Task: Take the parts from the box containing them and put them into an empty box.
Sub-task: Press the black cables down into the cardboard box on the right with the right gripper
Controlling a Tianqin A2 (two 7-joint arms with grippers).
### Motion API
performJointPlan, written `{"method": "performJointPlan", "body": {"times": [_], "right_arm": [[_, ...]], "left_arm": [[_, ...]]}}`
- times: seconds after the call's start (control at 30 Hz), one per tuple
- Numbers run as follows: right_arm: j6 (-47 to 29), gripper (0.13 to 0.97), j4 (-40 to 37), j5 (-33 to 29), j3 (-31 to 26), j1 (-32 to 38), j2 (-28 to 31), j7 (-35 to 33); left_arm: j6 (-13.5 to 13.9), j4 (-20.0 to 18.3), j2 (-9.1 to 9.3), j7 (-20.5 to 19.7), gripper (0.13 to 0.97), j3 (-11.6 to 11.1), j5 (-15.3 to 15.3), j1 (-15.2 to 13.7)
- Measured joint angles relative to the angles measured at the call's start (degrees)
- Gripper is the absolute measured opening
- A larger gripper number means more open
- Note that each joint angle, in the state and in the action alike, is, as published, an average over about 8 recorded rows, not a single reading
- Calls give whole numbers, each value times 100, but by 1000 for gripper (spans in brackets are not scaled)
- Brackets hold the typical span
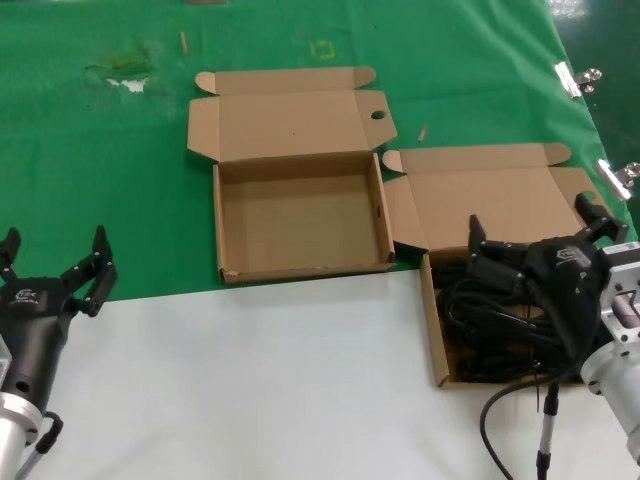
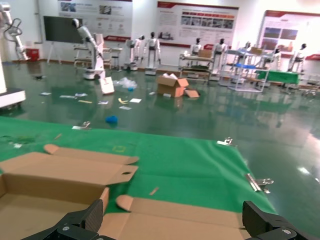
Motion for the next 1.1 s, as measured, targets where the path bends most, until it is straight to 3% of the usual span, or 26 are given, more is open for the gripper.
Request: {"method": "performJointPlan", "body": {"times": [0.13, 0.33, 0.7, 1.0, 1.1], "right_arm": [[83, 966, 75, 176, -236, 5, 269, 6], [71, 966, 194, 399, -517, 100, 818, 52], [-279, 966, 462, 830, -1427, 629, 2518, 514], [-1061, 966, 546, 355, -2001, 1133, 3623, 821], [-1546, 966, 483, 47, -2009, 1211, 3844, 689]], "left_arm": [[0, 0, 0, 0, 679, 1, 0, 0], [0, 0, 0, 0, 517, 1, 1, 0], [0, 0, 0, 0, 288, 1, 0, 0], [0, 0, 0, 0, 181, 1, 0, 0], [0, 0, 0, 0, 181, 1, 0, 0]]}}
